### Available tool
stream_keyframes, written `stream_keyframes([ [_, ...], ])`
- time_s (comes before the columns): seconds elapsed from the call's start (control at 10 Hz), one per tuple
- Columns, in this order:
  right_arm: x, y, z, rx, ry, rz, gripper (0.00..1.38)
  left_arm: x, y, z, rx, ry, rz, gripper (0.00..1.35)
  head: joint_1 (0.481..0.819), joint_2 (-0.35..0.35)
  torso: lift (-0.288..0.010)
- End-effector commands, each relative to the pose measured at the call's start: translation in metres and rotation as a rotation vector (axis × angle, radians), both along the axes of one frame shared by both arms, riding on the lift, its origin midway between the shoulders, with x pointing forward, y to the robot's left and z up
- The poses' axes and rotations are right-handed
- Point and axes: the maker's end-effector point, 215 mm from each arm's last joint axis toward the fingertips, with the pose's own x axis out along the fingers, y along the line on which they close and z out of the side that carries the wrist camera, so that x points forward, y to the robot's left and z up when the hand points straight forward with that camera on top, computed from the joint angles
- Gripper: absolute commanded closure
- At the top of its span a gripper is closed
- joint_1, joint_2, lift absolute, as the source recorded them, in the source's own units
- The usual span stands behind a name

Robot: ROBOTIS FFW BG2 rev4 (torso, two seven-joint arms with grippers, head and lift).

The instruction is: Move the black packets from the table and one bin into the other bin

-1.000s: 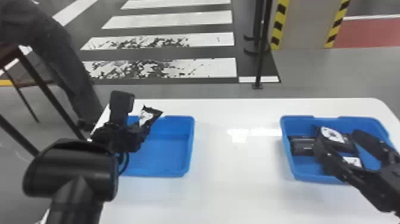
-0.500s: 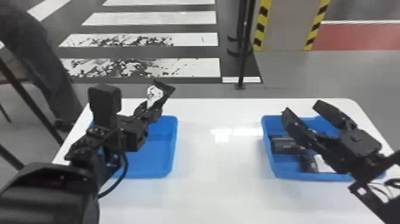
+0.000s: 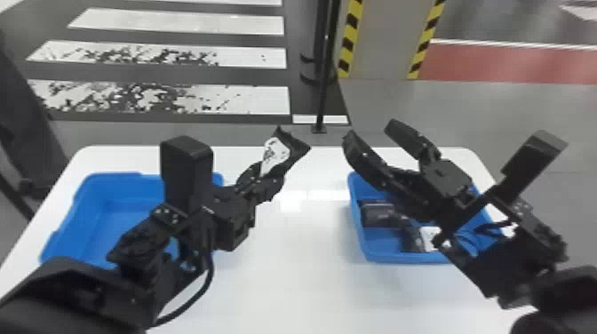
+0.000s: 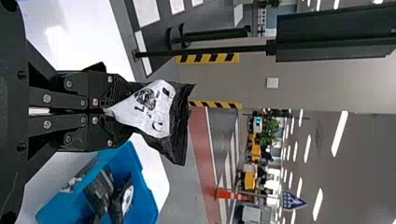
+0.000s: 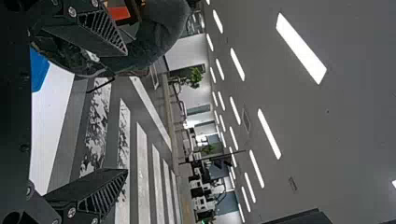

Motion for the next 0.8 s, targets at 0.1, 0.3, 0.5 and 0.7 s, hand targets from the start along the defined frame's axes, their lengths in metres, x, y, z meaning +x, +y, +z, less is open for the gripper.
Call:
stream_keyframes([
  [0.1,0.007,0.018,-0.002,0.02,0.004,0.036,0.13,-0.01,-0.028,0.013,-0.014,-0.023,-0.063,1.21,0.683,-0.104,-0.11],
  [0.3,0.012,0.026,-0.011,0.024,0.024,0.054,0.13,-0.021,-0.047,0.022,-0.03,-0.036,-0.111,1.21,0.679,-0.112,-0.11],
  [0.5,0.016,0.037,-0.019,0.018,0.042,0.082,0.36,-0.024,-0.055,0.028,-0.033,-0.048,-0.131,1.21,0.68,-0.122,-0.11],
  [0.7,0.012,0.056,-0.031,0.05,0.102,0.156,1.12,-0.026,-0.059,0.029,-0.034,-0.049,-0.139,1.21,0.686,-0.116,-0.11],
])
